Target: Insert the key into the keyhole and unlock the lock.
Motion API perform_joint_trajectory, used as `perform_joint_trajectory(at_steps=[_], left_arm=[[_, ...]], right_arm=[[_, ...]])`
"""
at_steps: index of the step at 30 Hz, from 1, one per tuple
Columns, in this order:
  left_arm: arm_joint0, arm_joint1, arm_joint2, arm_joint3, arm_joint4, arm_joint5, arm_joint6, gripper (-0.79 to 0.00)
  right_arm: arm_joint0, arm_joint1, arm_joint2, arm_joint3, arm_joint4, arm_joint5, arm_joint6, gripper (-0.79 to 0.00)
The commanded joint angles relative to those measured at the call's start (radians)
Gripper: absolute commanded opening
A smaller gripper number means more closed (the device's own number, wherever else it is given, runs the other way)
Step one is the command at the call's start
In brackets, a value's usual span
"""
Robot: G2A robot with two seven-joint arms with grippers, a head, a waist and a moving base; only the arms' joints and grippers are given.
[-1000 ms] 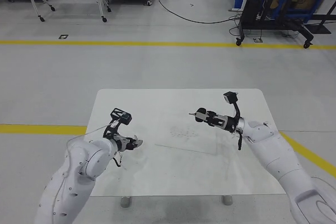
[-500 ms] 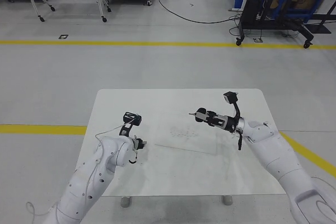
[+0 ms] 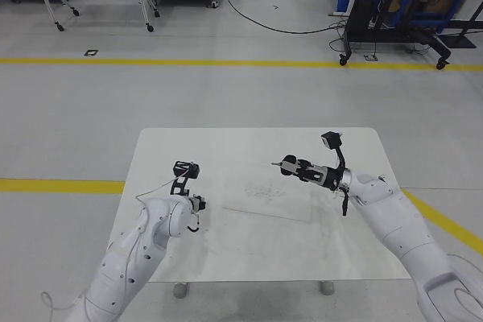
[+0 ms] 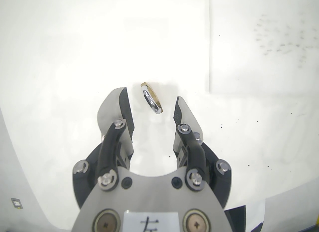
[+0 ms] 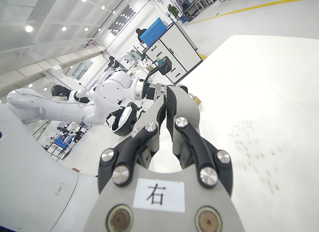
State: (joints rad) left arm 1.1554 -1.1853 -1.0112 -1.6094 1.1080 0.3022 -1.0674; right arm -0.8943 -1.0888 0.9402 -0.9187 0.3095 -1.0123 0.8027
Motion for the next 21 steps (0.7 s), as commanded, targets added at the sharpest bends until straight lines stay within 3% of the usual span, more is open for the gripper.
perform_joint_trajectory(at_steps=[1, 3, 4, 5, 6, 21], left_arm=[[-0.004, -0.003, 0.005, 0.006, -0.004, -0.001, -0.006, -0.477], [-0.007, -0.005, 0.009, 0.01, -0.002, -0.002, -0.013, -0.536], [-0.008, -0.006, 0.011, 0.011, 0.0, -0.002, -0.016, -0.613], [-0.008, -0.007, 0.013, 0.011, 0.0, -0.005, -0.02, -0.745], [-0.009, -0.008, 0.014, 0.013, -0.001, -0.008, -0.028, -0.785], [0.016, -0.008, -0.009, -0.017, 0.036, -0.043, -0.062, -0.785]], right_arm=[[0.0, 0.0, 0.0, 0.0, 0.0, 0.0, 0.0, -0.785], [0.0, 0.0, 0.0, 0.0, 0.0, 0.0, 0.0, -0.785], [0.0, 0.0, 0.0, 0.0, 0.0, 0.0, 0.0, -0.785], [0.0, 0.0, 0.0, 0.0, 0.0, 0.0, 0.0, -0.785], [0.0, 0.0, 0.0, 0.0, 0.0, 0.0, 0.0, -0.785], [0.0, 0.0, 0.0, 0.0, 0.0, 0.0, 0.0, -0.785]])
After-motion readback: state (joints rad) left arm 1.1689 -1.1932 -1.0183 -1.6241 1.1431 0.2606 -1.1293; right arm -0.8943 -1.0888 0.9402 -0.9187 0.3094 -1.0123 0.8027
